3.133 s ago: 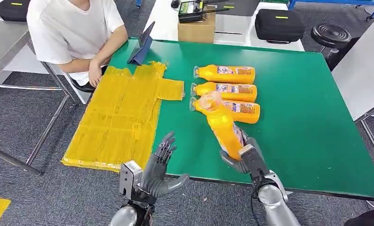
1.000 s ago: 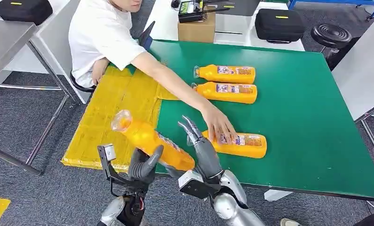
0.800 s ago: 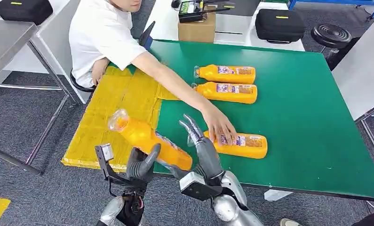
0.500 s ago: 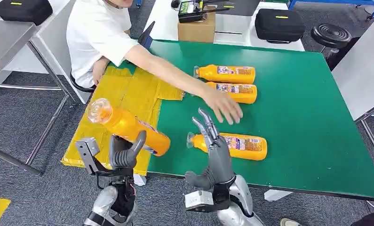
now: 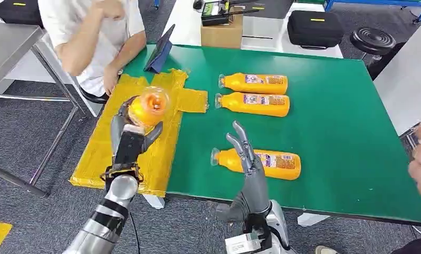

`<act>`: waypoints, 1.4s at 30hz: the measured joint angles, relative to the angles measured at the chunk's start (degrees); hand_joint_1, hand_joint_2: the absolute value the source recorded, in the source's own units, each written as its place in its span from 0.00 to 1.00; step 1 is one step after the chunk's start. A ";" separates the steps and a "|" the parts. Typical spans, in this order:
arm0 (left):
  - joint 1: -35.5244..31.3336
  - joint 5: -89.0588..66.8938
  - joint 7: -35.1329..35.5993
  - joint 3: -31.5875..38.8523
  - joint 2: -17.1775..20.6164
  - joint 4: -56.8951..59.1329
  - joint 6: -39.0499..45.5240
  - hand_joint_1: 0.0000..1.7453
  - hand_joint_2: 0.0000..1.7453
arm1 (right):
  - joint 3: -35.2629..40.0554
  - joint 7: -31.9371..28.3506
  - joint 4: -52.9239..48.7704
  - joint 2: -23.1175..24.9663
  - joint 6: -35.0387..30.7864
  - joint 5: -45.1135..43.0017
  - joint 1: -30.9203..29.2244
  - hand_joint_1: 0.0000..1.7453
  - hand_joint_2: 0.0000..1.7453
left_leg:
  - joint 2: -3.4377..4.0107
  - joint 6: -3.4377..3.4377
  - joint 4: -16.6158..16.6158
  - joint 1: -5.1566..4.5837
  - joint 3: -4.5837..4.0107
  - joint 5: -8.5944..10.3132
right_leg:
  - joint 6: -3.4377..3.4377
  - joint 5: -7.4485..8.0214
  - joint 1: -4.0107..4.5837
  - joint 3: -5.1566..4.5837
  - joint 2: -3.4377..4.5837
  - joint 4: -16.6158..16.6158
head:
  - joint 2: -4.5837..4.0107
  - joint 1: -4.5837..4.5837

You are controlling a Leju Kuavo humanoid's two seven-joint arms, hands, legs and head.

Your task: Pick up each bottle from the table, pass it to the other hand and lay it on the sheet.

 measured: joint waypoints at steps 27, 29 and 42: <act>-18.60 -46.49 27.98 -7.54 6.56 38.51 -20.26 1.00 1.00 | -5.55 -2.23 -0.55 1.97 5.64 -2.69 4.26 0.00 1.00 | 0.00 -0.02 0.00 0.00 -0.02 0.02 | -0.01 -0.01 0.00 -0.02 0.01 0.04 | 0.00 0.02; -18.98 -46.44 27.80 -7.61 6.55 39.09 -20.65 1.00 1.00 | -5.81 -2.23 -0.55 2.12 5.79 -2.69 4.36 0.00 1.00 | -0.01 -0.02 0.00 0.00 -0.01 0.02 | -0.01 -0.02 0.00 -0.02 0.00 0.03 | 0.00 0.02; -20.36 -18.64 6.28 0.81 4.59 38.87 -41.92 0.00 1.00 | -6.64 -3.93 0.33 2.56 7.32 -4.63 4.66 0.00 1.00 | -0.20 -0.02 0.00 0.00 0.15 0.04 | -0.01 -0.03 -0.01 0.24 -0.14 0.03 | 0.00 0.00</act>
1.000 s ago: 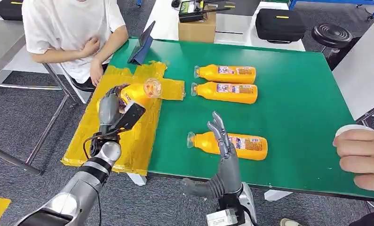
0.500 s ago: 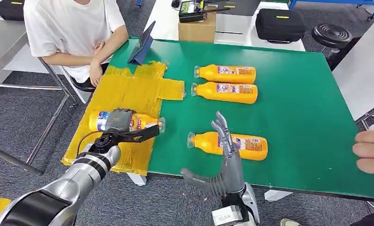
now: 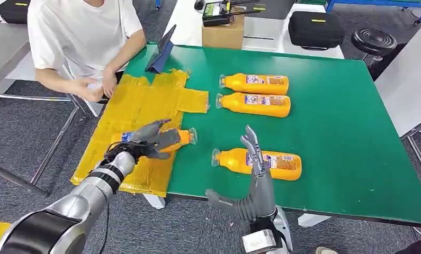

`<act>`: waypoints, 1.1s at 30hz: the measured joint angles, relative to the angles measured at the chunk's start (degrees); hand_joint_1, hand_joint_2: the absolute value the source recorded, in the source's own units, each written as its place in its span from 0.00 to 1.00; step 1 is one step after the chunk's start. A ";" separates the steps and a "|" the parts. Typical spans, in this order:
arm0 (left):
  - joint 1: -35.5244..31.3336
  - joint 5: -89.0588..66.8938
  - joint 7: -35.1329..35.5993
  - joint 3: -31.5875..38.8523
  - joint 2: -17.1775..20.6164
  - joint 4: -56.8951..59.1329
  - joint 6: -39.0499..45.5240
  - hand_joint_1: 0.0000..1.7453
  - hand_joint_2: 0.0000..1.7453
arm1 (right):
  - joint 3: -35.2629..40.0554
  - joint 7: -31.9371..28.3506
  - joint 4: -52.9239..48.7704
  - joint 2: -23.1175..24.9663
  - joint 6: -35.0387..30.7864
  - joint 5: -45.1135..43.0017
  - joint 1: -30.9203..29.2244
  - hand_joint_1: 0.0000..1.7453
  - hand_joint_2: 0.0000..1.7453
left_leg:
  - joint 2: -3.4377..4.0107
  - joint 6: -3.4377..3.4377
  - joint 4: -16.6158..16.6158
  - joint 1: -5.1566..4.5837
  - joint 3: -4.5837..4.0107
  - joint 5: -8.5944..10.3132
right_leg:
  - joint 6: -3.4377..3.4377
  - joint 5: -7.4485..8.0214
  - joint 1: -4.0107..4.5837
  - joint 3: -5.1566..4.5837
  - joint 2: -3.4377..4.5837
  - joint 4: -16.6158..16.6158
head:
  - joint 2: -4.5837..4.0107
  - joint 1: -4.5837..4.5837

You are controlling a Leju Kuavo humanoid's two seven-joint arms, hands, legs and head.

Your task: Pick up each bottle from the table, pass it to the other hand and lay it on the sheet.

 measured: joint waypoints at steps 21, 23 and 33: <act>16.22 48.42 -15.62 8.58 -3.87 -39.84 13.46 0.00 1.00 | 0.02 1.29 5.55 -0.83 -5.84 5.93 -1.06 0.00 1.00 | 0.13 -0.02 0.00 0.00 -0.22 -0.01 | 0.00 -0.01 0.01 -0.26 0.04 0.00 | 0.00 0.00; 18.69 52.89 -15.90 8.78 -4.32 -45.69 12.78 0.00 1.00 | -0.09 5.47 7.19 -1.62 -7.06 11.49 -1.95 0.00 1.00 | 0.13 -0.02 0.00 0.00 -0.21 -0.01 | 0.00 -0.01 0.01 -0.25 0.04 -0.01 | 0.00 0.00; 32.59 60.29 -15.15 8.14 -6.10 -67.37 8.56 0.00 1.00 | -6.66 25.72 28.57 -10.68 -5.45 33.73 -9.93 0.00 1.00 | -0.02 0.03 0.01 -0.14 -0.22 0.01 | 0.03 0.02 -0.11 -0.22 -0.04 -0.04 | 0.00 0.00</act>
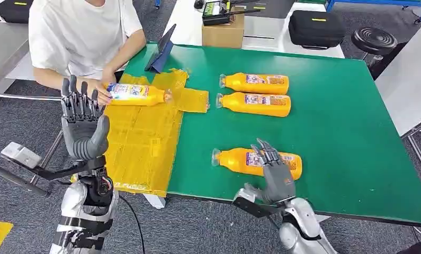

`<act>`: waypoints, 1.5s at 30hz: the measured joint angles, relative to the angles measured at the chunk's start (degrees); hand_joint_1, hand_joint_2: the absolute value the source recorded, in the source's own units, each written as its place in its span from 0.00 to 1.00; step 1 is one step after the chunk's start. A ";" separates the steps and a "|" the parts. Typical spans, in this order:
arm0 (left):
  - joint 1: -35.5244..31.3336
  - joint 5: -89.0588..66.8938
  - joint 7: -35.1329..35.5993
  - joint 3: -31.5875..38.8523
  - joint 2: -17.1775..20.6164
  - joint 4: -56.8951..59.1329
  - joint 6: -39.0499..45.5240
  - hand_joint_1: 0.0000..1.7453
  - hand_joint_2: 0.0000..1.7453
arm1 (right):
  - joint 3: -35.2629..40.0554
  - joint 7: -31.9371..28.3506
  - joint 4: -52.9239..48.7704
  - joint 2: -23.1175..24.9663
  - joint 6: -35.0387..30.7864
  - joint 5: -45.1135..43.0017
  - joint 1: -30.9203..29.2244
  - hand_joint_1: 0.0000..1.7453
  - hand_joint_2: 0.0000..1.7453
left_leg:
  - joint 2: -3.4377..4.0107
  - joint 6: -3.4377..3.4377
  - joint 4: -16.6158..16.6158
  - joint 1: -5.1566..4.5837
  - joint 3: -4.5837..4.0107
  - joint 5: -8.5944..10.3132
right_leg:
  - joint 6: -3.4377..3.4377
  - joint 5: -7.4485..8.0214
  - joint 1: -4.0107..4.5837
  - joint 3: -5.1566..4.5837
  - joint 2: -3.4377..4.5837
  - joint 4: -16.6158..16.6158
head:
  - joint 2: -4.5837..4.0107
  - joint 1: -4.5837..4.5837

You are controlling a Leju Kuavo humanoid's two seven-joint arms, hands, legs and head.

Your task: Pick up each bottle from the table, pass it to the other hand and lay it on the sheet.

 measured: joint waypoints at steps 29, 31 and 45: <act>3.59 -7.97 -5.43 -8.04 0.39 -6.04 4.86 0.00 1.00 | -4.14 1.34 23.55 -0.86 12.14 0.07 -14.78 0.81 1.00 | 0.27 0.03 0.00 0.04 0.25 0.03 | -0.01 0.04 0.03 0.13 0.05 -0.01 | 0.00 0.00; 3.52 -7.97 -5.43 -8.06 0.39 -6.04 4.86 0.00 1.00 | -4.12 1.40 24.14 -0.75 12.18 0.09 -15.23 0.93 1.00 | 0.23 0.02 0.00 0.05 0.27 0.06 | 0.00 0.05 0.04 0.17 0.05 0.00 | 0.00 0.00; 2.64 -8.10 -4.16 -9.16 0.48 -5.58 4.31 0.00 1.00 | -2.89 6.30 27.62 0.94 21.14 -1.51 -20.80 1.00 1.00 | 0.41 0.02 0.00 0.04 0.41 0.05 | -0.13 0.17 0.04 0.22 0.15 -0.01 | 0.00 0.00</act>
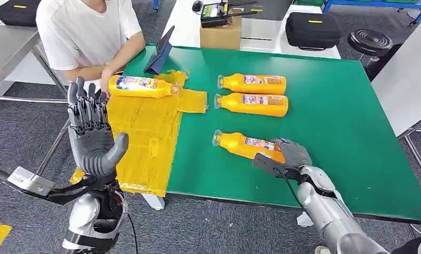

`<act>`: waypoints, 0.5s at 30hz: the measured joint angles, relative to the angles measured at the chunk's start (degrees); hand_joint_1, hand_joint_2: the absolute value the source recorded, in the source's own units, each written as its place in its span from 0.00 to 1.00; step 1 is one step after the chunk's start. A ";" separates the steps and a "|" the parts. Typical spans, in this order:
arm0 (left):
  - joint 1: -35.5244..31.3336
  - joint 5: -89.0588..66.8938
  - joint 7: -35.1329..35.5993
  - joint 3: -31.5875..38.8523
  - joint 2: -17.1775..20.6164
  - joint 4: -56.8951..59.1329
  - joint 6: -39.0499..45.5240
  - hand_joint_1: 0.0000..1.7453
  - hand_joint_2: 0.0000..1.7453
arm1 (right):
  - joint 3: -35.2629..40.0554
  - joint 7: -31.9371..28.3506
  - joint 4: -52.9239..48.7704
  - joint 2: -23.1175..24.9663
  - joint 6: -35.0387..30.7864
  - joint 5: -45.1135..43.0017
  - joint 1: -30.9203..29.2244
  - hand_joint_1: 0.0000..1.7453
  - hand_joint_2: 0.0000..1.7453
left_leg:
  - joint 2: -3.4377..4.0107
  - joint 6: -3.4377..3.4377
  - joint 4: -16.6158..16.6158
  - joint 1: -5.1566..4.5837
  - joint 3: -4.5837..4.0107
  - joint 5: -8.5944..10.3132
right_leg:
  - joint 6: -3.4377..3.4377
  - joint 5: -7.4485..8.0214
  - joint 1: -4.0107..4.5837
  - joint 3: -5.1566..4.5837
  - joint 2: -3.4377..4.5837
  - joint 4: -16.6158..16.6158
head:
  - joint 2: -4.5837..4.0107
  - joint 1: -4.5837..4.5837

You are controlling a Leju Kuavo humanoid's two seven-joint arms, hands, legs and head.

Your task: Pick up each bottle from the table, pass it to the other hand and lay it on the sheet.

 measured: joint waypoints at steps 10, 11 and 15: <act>-0.55 0.72 7.51 -0.15 -0.77 4.90 8.51 0.00 1.00 | -4.09 -13.66 -9.08 1.60 -0.75 -23.06 7.84 1.00 1.00 | -0.25 0.00 0.00 0.06 -0.16 0.03 | 0.02 -0.03 0.08 -0.09 -0.09 0.01 | 0.00 -0.02; -0.42 1.86 9.45 -0.15 -1.18 6.87 9.62 0.00 1.00 | -4.94 -14.10 -11.64 1.79 -1.89 -24.72 9.60 1.00 1.00 | -0.31 0.00 0.00 0.06 -0.22 0.03 | 0.00 -0.05 0.08 -0.10 -0.16 0.01 | 0.00 -0.02; 1.53 8.72 13.68 -1.44 -2.53 15.05 7.04 0.00 1.00 | -8.59 -15.98 -21.32 2.51 -5.03 -29.37 15.33 1.00 1.00 | -0.28 -0.01 0.00 0.04 -0.38 -0.02 | 0.01 -0.08 0.06 -0.22 -0.14 0.01 | 0.00 0.00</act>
